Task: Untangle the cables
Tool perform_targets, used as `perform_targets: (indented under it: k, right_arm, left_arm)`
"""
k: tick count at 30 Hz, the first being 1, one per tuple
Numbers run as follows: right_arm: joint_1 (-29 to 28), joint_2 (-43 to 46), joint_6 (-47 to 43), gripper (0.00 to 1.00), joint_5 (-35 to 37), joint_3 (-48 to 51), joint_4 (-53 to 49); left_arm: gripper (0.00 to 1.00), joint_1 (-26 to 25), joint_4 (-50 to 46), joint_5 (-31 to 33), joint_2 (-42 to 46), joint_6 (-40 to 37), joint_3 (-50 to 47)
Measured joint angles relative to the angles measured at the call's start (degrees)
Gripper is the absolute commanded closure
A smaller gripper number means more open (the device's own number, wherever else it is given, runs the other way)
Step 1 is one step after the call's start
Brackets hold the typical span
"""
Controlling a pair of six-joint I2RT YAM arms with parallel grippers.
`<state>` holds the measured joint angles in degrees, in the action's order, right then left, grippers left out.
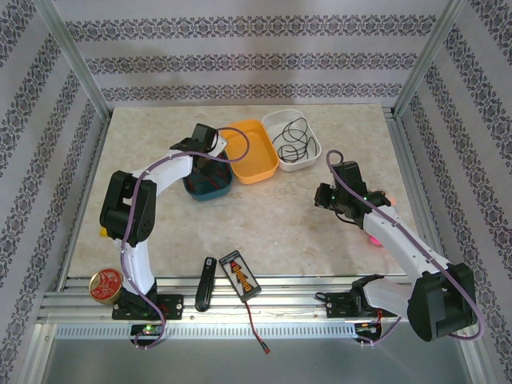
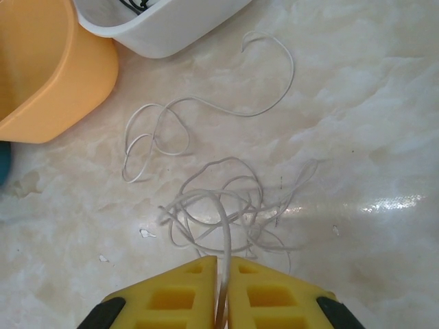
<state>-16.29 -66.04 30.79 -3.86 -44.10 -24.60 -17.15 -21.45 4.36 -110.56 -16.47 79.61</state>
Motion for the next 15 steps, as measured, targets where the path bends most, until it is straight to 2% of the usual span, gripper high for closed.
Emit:
perform_targets:
  k: [8,10,15]
  right_arm:
    - [0.0,0.07,0.63,0.88,0.17,0.0,-0.02]
    - [0.0,0.2,0.66,0.89,0.2,0.0,-0.02]
    - [-0.37,1.01,0.96,0.96,0.37,0.0,-0.04]
  left_arm:
    - [0.33,0.02,-1.01,0.26,2.16,3.67,0.46]
    - [0.28,0.02,-0.79,0.07,4.66,5.4,-0.39]
    - [0.25,-0.33,2.03,-2.89,14.1,11.19,-6.05]
